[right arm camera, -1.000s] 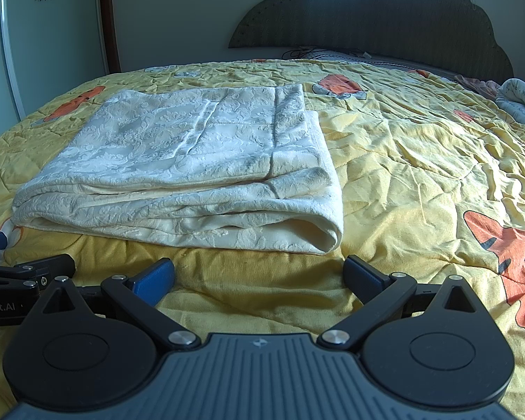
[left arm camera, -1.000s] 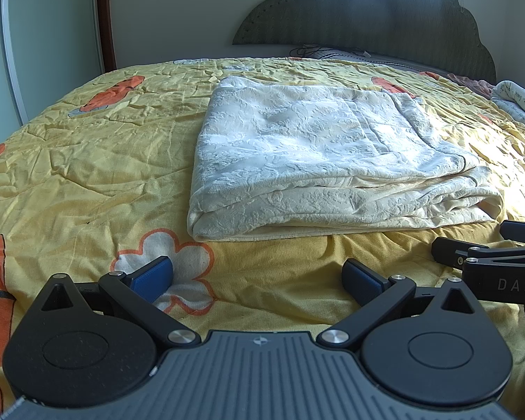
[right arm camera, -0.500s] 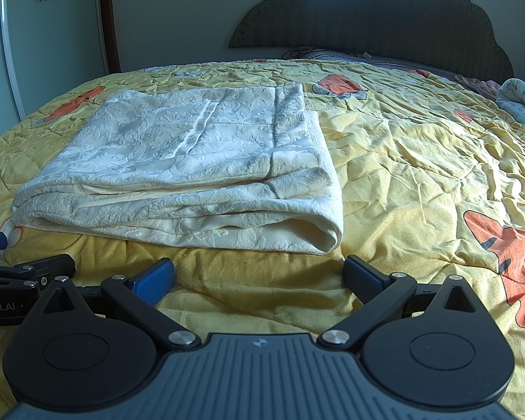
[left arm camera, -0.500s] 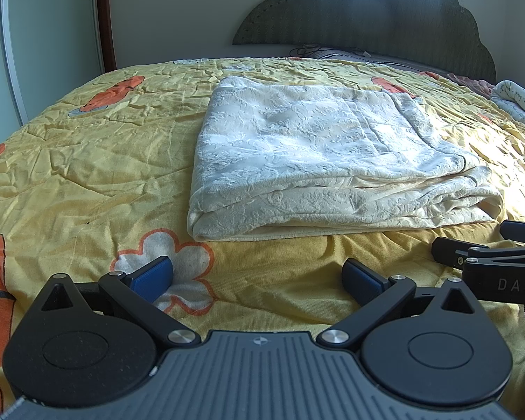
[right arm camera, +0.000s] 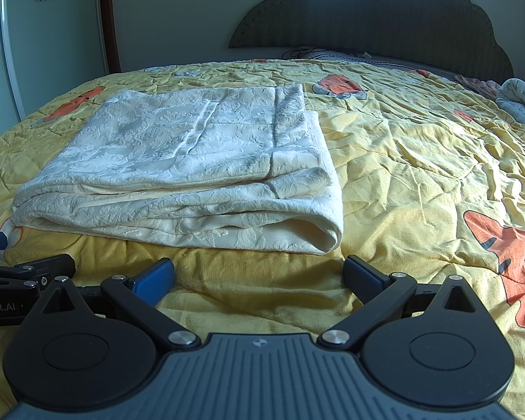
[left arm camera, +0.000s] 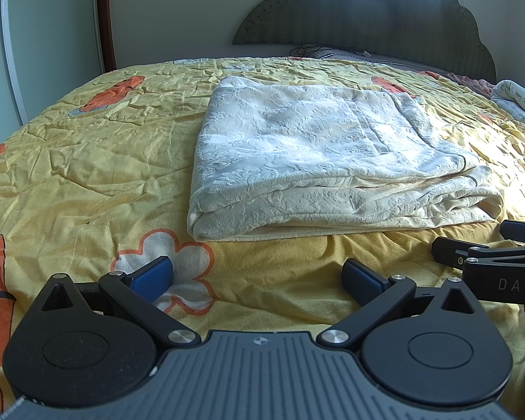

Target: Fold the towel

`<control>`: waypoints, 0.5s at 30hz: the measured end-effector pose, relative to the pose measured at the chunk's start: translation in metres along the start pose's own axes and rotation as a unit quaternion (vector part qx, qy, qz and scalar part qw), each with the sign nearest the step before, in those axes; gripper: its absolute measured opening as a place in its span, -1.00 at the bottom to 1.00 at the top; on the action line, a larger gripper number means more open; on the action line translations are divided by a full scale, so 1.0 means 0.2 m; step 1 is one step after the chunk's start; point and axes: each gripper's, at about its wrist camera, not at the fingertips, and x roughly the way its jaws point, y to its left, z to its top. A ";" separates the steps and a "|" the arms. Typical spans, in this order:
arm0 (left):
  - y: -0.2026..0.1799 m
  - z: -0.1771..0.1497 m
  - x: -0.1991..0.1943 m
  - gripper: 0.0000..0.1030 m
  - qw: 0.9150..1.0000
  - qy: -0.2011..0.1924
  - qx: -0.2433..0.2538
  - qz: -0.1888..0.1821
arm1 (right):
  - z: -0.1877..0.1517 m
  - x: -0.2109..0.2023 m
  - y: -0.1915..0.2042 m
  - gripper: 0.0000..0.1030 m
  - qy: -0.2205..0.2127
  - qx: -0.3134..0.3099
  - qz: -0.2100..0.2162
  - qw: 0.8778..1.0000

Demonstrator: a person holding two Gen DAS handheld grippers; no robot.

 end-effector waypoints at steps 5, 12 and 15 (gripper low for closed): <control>0.00 0.00 0.00 0.99 1.000 0.002 0.002 0.000 | 0.00 0.00 0.00 1.00 0.000 0.000 0.000 1.000; 0.00 0.00 0.00 0.98 1.000 0.000 -0.004 -0.007 | 0.00 0.00 0.00 1.00 0.000 0.000 0.000 1.000; 0.00 0.00 0.00 1.00 1.000 0.001 -0.008 0.003 | 0.00 0.00 0.00 1.00 0.000 0.000 0.000 1.000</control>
